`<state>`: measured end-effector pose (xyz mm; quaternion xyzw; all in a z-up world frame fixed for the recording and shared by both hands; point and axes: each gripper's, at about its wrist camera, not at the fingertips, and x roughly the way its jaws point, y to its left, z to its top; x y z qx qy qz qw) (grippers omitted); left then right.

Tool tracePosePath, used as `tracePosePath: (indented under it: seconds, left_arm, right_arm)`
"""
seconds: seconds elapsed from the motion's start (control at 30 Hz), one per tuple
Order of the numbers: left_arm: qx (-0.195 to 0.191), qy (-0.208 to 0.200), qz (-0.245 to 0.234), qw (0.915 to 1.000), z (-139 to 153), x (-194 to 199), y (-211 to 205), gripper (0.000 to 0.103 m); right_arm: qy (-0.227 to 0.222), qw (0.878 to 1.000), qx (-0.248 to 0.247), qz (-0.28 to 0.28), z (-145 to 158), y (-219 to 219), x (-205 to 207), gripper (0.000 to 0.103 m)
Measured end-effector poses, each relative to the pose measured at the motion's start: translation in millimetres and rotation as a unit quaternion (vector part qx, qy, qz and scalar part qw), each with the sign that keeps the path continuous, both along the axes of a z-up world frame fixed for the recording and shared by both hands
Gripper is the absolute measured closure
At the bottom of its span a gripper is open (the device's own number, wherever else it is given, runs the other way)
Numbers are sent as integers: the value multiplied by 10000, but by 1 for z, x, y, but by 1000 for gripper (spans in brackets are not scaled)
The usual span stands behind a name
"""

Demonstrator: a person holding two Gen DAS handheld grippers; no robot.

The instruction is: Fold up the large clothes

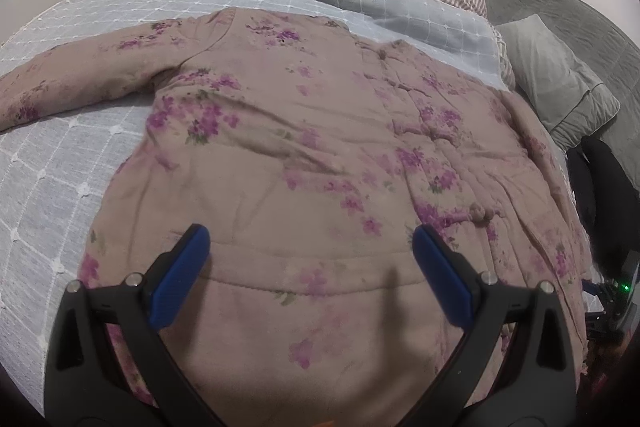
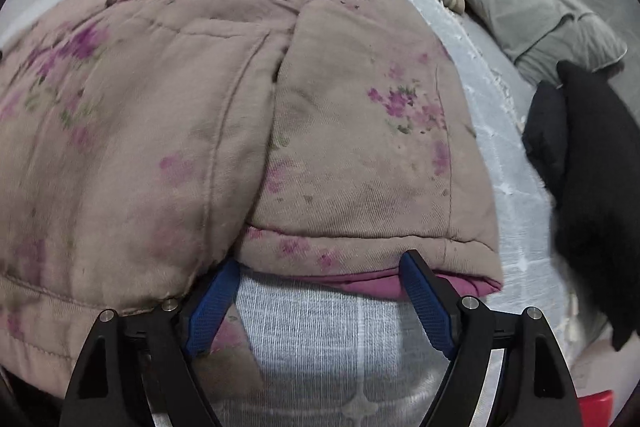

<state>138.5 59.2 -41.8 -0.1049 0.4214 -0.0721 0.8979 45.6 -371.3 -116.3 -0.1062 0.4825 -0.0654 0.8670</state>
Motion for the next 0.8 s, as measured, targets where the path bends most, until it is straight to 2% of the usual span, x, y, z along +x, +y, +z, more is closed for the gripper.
tracePosePath:
  seconds: [0.13,0.17,0.23,0.27,0.3,0.37,0.43,0.53,0.63,0.8]
  left_arm:
    - [2,-19,10,10000,1,-1,1,2]
    - [31,-34,27,10000,2,-1,1,2]
    - [87,-39,80,9999,2,-2,3,2]
    - [91,-36,100,9999,2,-2,4,2]
    - [67,-29,120,9999,3,-2,6,2]
    - [-10,-14,142,9999,3,-3,10,2]
    - [-64,-7,179,9998,3,-3,13,2]
    - [-102,-22,220,9997,4,-4,17,2]
    - [-185,9,245,9995,4,-2,20,2]
    - [-222,21,192,9996,5,-1,18,2]
  right_arm:
    - [-146,9999,41,-25,-2,-1,6,20]
    - [-183,9998,-3,4,-2,1,7,23]
    - [-254,9996,-86,86,-1,5,11,36]
    - [-267,9995,-158,89,0,8,11,48]
    - [-273,9992,-292,77,1,11,12,66]
    - [-237,9982,-556,-15,5,14,16,75]
    - [-279,9982,-523,-107,10,12,16,78]
    - [-614,9967,-396,-346,33,-1,9,79]
    - [-1102,9901,-450,-746,69,-20,2,80]
    - [-1625,9766,-672,-1242,120,-52,6,80]
